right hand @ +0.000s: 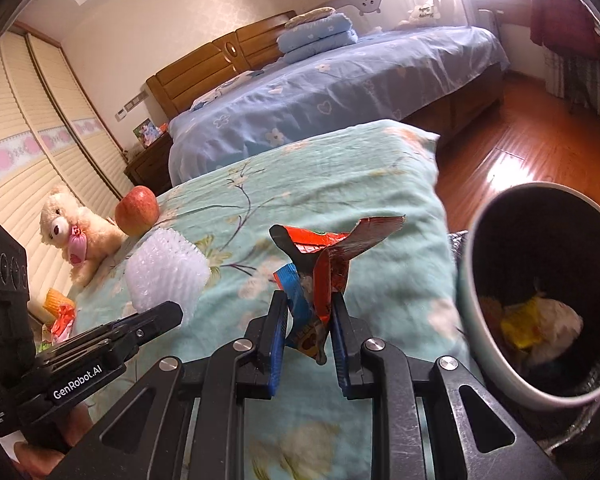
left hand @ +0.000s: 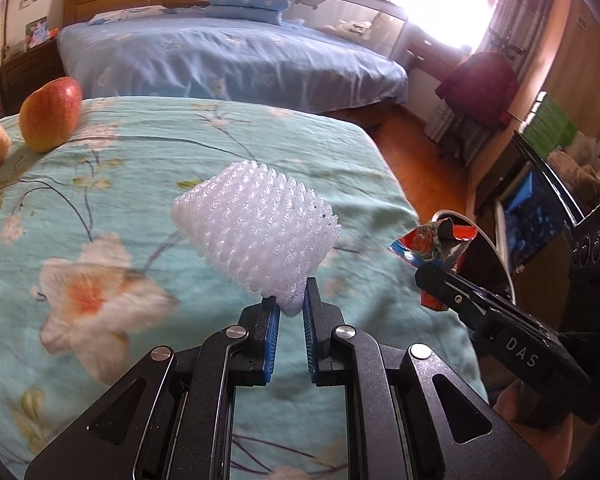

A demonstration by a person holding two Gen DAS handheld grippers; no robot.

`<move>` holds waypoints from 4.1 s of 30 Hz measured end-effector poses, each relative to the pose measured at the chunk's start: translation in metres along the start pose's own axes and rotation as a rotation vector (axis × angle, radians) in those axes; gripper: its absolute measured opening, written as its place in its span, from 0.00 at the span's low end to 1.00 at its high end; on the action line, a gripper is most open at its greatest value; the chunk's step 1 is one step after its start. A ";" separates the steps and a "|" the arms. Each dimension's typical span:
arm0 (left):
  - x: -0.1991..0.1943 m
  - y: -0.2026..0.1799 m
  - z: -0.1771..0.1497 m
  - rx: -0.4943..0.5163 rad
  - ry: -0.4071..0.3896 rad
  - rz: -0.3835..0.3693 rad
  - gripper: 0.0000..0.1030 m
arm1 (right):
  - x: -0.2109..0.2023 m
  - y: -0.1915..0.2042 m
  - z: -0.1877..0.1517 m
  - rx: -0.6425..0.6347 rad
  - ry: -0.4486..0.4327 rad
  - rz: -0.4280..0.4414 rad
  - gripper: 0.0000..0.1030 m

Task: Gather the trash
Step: 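Carry the foam net and candy toy over the trash bin with both tools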

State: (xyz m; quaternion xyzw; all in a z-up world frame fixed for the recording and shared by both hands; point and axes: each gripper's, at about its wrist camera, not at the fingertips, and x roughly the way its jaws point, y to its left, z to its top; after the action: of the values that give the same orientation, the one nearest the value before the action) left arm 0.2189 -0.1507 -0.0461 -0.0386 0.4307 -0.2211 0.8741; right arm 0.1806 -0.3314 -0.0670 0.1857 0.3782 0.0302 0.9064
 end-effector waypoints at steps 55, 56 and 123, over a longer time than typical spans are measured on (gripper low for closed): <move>0.025 -0.145 -0.022 0.280 0.090 -0.145 0.10 | -0.088 -0.106 -0.029 0.138 -0.104 -0.156 0.20; 0.026 -0.147 -0.021 0.282 0.091 -0.145 0.10 | -0.089 -0.108 -0.028 0.141 -0.105 -0.158 0.20; 0.053 -0.185 -0.011 0.356 0.122 -0.151 0.10 | -0.089 -0.141 -0.011 0.177 -0.103 -0.193 0.21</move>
State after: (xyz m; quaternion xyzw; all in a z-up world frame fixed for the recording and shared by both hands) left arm 0.1732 -0.3376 -0.0442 0.0981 0.4329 -0.3605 0.8204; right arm 0.0977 -0.4768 -0.0650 0.2290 0.3485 -0.1002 0.9033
